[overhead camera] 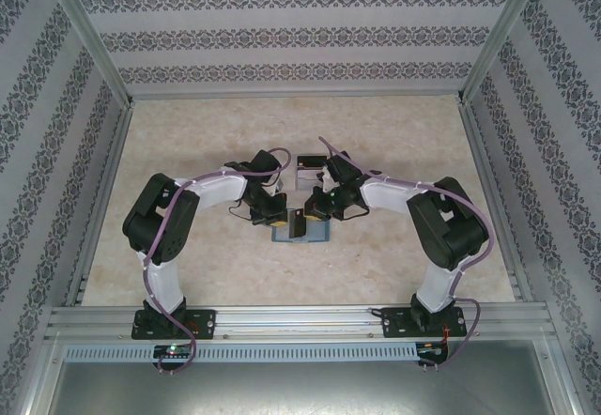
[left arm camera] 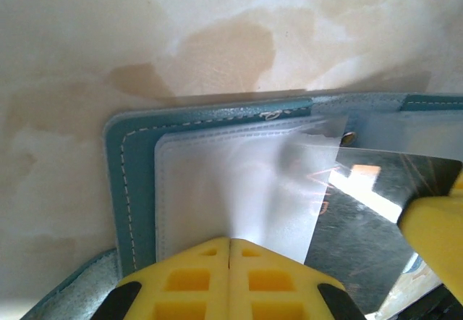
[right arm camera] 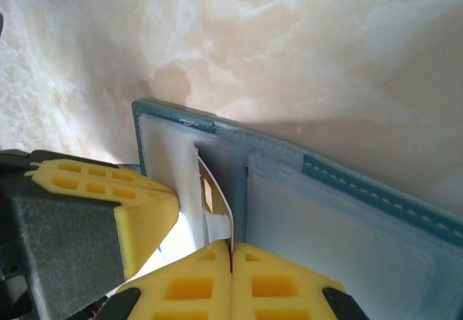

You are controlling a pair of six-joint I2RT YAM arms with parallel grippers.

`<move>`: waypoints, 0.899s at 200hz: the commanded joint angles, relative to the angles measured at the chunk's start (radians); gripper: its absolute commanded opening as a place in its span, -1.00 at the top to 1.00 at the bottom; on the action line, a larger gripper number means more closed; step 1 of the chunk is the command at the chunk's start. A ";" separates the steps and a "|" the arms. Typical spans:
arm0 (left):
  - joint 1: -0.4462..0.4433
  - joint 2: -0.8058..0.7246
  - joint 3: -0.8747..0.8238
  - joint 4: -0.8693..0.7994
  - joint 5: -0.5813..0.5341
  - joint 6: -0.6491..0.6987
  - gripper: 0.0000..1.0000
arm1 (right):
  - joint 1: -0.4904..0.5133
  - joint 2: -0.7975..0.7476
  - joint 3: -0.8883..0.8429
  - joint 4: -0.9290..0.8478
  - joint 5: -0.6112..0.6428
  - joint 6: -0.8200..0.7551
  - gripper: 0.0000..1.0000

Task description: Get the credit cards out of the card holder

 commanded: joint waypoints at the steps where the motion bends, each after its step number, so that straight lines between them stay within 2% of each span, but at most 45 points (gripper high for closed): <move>1: 0.015 0.002 -0.049 -0.051 -0.079 0.016 0.95 | -0.006 -0.032 0.023 -0.104 0.049 -0.048 0.88; 70: 0.024 -0.040 -0.082 -0.046 -0.083 0.004 0.95 | -0.016 -0.067 0.082 -0.166 0.069 -0.092 1.00; 119: 0.026 -0.069 -0.093 -0.024 -0.066 -0.011 0.94 | -0.039 -0.101 0.130 -0.180 0.062 -0.151 1.00; 164: 0.026 -0.090 -0.083 0.050 -0.031 -0.048 0.80 | -0.053 -0.128 0.205 -0.287 0.032 -0.415 1.00; 180: 0.026 -0.089 -0.066 0.048 -0.042 -0.047 0.76 | -0.059 -0.117 0.248 -0.381 0.067 -0.539 1.00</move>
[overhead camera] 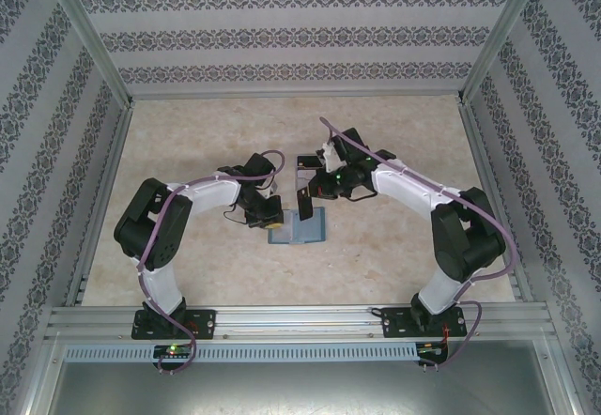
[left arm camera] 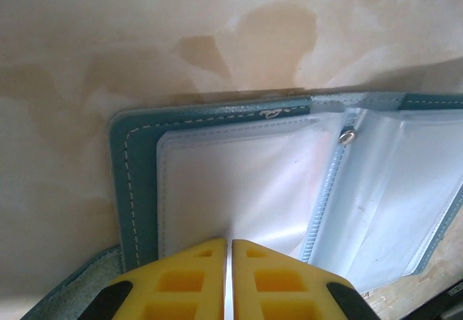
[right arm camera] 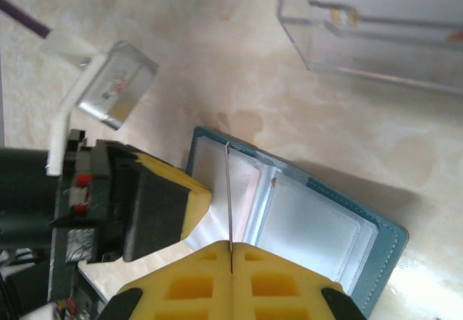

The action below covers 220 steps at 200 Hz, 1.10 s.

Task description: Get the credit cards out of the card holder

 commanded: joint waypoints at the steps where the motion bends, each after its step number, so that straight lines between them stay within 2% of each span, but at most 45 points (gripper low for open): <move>1: 0.013 -0.026 0.011 0.005 -0.025 -0.018 0.76 | -0.015 -0.012 0.065 -0.153 0.017 -0.237 1.00; 21: 0.013 -0.038 0.010 0.013 -0.031 -0.021 0.75 | -0.011 0.013 0.143 -0.291 0.086 -0.456 1.00; 54: 0.015 -0.059 -0.004 0.026 -0.044 -0.023 0.75 | -0.005 0.059 0.269 -0.425 0.226 -0.784 1.00; 114: 0.025 -0.084 -0.018 0.030 -0.057 -0.022 0.73 | 0.018 0.175 0.518 -0.579 0.368 -1.243 1.00; 160: 0.046 -0.107 -0.055 0.042 -0.061 -0.028 0.72 | 0.023 0.329 0.791 -0.736 0.440 -1.400 1.00; 220: 0.066 -0.124 -0.078 0.043 -0.059 -0.030 0.73 | 0.027 0.571 1.200 -0.943 0.450 -1.464 1.00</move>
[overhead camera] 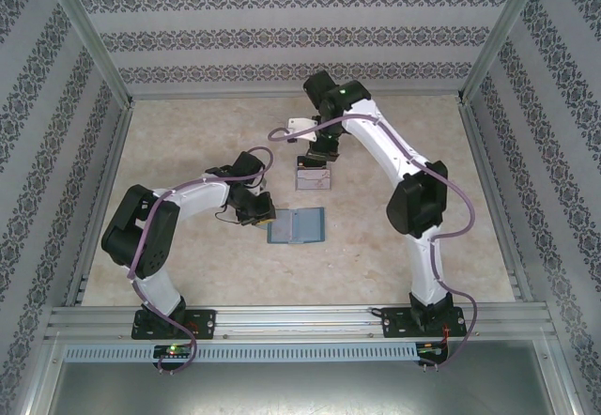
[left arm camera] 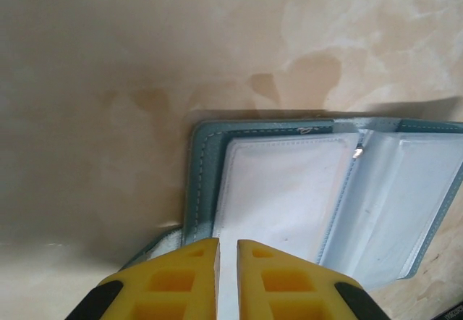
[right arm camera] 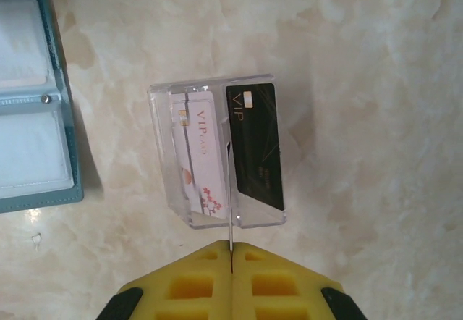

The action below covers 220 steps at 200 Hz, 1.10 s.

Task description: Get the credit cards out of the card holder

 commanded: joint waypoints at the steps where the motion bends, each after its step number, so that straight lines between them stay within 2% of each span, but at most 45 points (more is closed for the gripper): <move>1: 0.016 -0.038 -0.015 0.018 -0.012 -0.014 0.72 | 0.008 0.079 0.139 -0.150 0.015 -0.060 1.00; 47: 0.025 -0.037 -0.027 0.018 -0.008 -0.014 0.72 | 0.014 0.207 0.309 -0.212 0.010 -0.072 1.00; 128: 0.038 -0.040 -0.034 0.012 -0.009 -0.012 0.72 | 0.021 0.285 0.335 -0.144 0.021 -0.085 1.00; 220: 0.040 -0.052 -0.041 0.004 -0.009 -0.013 0.72 | 0.039 0.347 0.352 -0.154 0.015 -0.106 1.00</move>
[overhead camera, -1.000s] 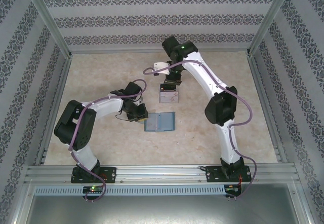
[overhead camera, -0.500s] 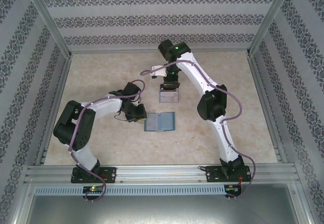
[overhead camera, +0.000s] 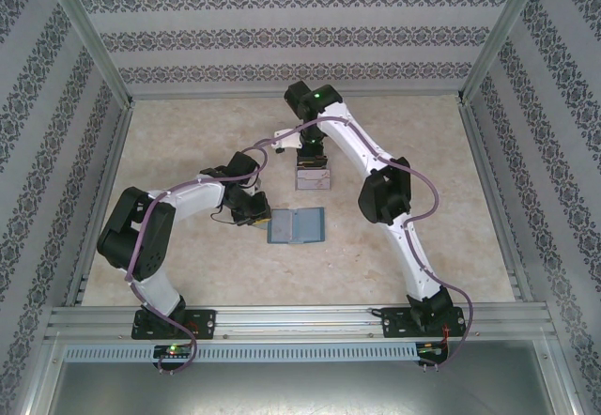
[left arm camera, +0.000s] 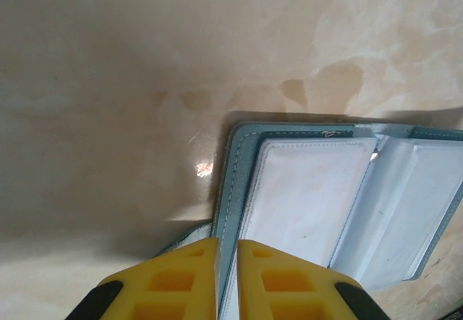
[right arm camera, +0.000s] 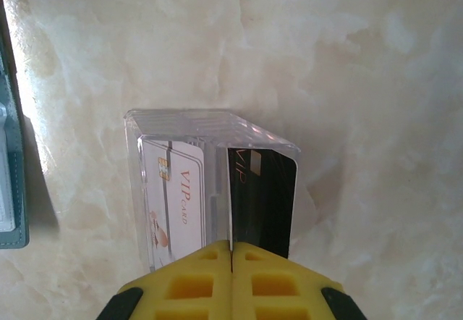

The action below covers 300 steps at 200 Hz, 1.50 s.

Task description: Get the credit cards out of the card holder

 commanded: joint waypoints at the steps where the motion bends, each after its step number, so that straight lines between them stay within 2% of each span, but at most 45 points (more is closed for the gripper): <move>1: 0.011 -0.028 -0.015 0.003 -0.005 -0.010 0.72 | 0.011 0.027 0.030 -0.021 -0.006 -0.022 1.00; 22: 0.011 -0.029 -0.015 0.002 -0.005 -0.012 0.73 | 0.010 0.035 0.030 -0.010 0.011 -0.018 0.99; 34: 0.011 -0.028 -0.015 0.001 -0.005 -0.012 0.73 | 0.010 0.033 0.029 0.012 0.033 -0.006 0.73; 58: 0.011 -0.029 -0.016 0.001 -0.005 -0.012 0.72 | -0.001 0.013 0.028 0.065 0.055 0.020 0.55; 92: 0.011 -0.026 -0.016 0.002 -0.002 -0.011 0.72 | -0.010 -0.016 0.001 0.105 0.091 0.031 0.48; 130: 0.011 -0.027 -0.023 0.011 -0.001 -0.016 0.72 | -0.015 -0.050 -0.054 0.102 0.053 0.043 0.36; 159: 0.012 -0.029 -0.021 0.016 0.001 -0.016 0.73 | -0.022 -0.089 -0.085 0.142 0.005 0.141 0.32; 203: 0.012 -0.030 -0.010 0.027 -0.005 -0.005 0.74 | -0.027 -0.229 -0.292 0.338 -0.069 0.456 0.29; 213: 0.014 -0.027 -0.006 0.030 -0.005 -0.004 0.75 | -0.025 -0.271 -0.362 0.399 -0.072 0.552 0.13; 220: 0.014 -0.025 -0.002 0.030 -0.004 -0.002 0.75 | -0.023 -0.299 -0.408 0.439 -0.073 0.623 0.09; 270: 0.021 -0.014 0.021 0.021 -0.010 0.020 0.76 | -0.021 -0.429 -0.621 0.564 -0.197 1.147 0.41; 300: 0.027 -0.009 0.026 0.012 -0.011 0.033 0.76 | -0.014 -0.534 -0.833 0.700 -0.280 1.408 0.52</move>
